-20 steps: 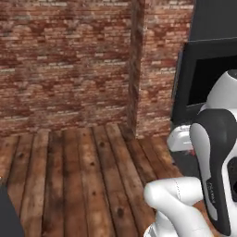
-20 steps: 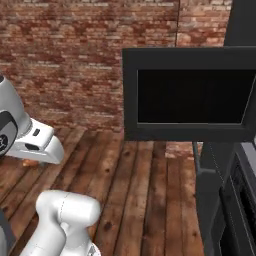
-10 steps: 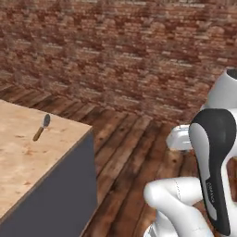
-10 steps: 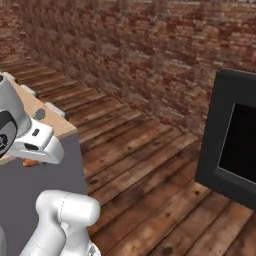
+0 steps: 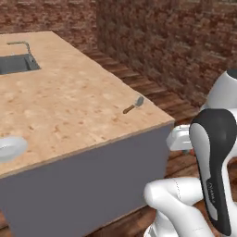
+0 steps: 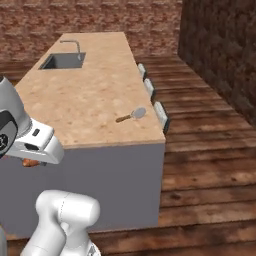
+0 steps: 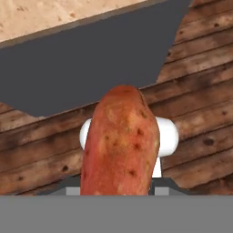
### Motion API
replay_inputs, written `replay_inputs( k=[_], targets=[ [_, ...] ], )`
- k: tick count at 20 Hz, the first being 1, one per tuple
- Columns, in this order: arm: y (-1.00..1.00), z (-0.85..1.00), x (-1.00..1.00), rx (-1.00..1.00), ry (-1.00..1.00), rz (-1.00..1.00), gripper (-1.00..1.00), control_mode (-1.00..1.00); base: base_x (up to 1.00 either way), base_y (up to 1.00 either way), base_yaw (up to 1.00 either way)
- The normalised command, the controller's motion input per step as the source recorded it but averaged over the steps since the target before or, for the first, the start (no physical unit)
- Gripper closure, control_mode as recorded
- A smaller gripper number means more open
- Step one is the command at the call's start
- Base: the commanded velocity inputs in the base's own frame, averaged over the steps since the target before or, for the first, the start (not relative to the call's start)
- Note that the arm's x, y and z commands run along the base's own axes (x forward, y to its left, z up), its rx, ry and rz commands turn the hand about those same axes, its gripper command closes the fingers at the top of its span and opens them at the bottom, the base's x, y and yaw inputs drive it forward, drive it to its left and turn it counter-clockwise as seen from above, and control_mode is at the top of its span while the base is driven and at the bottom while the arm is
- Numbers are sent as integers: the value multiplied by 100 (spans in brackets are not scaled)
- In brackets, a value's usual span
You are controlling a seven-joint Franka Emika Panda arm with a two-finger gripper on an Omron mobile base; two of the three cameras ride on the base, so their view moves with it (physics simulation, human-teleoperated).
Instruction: Pick the sweet potato from the microwave and place it on plate located on the counter.
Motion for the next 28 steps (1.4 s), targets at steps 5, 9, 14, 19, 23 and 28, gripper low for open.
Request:
replay_inputs(
  k=[5,9,14,19,23,28],
  targets=[
    [0,0,0,0,0,0,100,100,-5,28,85],
    [0,0,0,0,0,0,100,100,23,92,19],
    [0,0,0,0,0,0,100,100,65,100,3],
    [0,0,0,0,0,0,100,100,58,74,-1],
    [0,0,0,0,0,0,100,100,25,5,0],
    [0,-5,15,0,1,0,100,-100,14,-8,0]
  ],
)
